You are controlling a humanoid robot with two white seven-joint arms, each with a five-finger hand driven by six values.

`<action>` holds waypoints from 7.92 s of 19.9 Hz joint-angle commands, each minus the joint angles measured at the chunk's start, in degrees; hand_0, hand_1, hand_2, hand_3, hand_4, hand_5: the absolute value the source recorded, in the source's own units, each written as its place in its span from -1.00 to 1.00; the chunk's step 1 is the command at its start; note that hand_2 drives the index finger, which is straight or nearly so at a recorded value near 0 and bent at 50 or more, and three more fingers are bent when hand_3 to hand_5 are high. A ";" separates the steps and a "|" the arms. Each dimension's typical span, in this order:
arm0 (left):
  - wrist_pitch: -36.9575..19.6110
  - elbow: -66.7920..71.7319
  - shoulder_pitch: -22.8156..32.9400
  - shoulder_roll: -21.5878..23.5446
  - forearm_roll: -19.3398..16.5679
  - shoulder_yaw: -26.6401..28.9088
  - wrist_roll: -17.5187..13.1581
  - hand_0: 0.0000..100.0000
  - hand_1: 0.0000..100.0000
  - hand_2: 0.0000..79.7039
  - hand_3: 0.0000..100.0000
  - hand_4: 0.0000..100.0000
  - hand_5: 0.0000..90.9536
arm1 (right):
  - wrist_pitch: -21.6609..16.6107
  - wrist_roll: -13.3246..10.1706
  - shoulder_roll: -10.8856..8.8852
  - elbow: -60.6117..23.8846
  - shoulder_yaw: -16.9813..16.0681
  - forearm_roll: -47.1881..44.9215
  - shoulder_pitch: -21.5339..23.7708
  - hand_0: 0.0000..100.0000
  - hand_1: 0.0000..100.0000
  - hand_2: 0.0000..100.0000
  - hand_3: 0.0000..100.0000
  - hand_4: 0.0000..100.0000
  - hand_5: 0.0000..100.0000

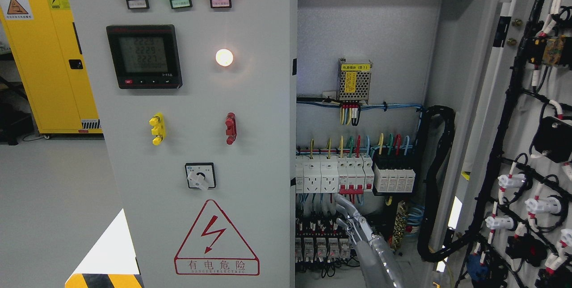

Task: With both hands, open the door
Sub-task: 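Raise the right hand toward the inner edge of the indicator-light door, then hook the right hand fingers behind the indicator-light door edge, then pull the indicator-light door open with the right hand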

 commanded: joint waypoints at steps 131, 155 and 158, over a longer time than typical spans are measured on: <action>0.11 0.31 0.20 -2.90 -0.10 0.01 0.25 -1.00 -1.00 -1.00 -1.00 -1.00 -1.00 | 18.87 39.83 4.32 37.94 -7.17 -23.87 -38.16 -0.56 -0.90 -1.00 -1.00 -1.00 -1.00; 0.11 0.31 0.20 -2.90 -0.10 0.10 0.16 -1.00 -1.00 -1.00 -1.00 -1.00 -1.00 | 19.04 39.92 3.61 25.28 9.61 -24.57 -28.23 -0.57 -0.86 -1.00 -1.00 -1.00 -1.00; 0.11 0.31 0.20 -2.99 -0.10 0.01 0.16 -1.00 -1.00 -1.00 -1.00 -1.00 -1.00 | 19.04 39.92 3.70 23.44 12.33 -24.57 -25.51 -0.57 -0.86 -1.00 -1.00 -1.00 -1.00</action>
